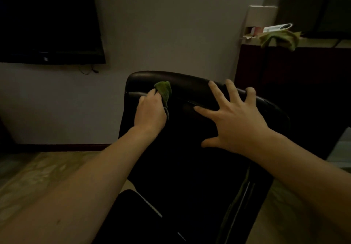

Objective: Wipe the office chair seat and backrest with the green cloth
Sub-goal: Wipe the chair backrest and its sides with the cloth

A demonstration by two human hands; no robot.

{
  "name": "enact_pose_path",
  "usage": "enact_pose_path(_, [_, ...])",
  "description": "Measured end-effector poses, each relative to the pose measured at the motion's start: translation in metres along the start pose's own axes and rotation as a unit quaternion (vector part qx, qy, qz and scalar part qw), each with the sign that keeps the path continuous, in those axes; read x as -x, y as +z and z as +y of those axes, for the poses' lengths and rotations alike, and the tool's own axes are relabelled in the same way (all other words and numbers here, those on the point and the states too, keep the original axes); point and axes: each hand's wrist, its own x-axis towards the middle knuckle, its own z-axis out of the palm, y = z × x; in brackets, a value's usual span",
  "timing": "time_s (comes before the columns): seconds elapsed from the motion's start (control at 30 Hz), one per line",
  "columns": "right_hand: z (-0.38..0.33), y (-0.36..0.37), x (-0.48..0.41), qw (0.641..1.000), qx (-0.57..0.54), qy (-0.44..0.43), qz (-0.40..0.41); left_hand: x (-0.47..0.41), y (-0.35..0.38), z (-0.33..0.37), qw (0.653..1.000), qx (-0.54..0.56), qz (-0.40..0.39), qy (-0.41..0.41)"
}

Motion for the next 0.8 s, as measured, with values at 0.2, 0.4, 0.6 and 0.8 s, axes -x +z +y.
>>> enact_pose_path(0.2, [0.003, -0.011, 0.036, 0.999, -0.009, 0.015, -0.049, 0.018, 0.021, 0.031, 0.996, 0.075, 0.041, 0.02])
enact_pose_path(0.4, [0.0, -0.029, 0.066, 0.995, -0.018, 0.015, -0.094, 0.055, 0.018, 0.06, 0.99, 0.096, 0.023, 0.105])
enact_pose_path(0.6, [0.005, -0.036, 0.098, 0.996, 0.0, 0.005, -0.085, 0.082, 0.022, 0.056, 0.972, 0.028, 0.04, 0.229])
enact_pose_path(0.8, [-0.007, -0.038, 0.131, 0.996, -0.017, 0.07, -0.043, 0.053, -0.001, 0.055, 0.996, -0.043, -0.052, 0.062])
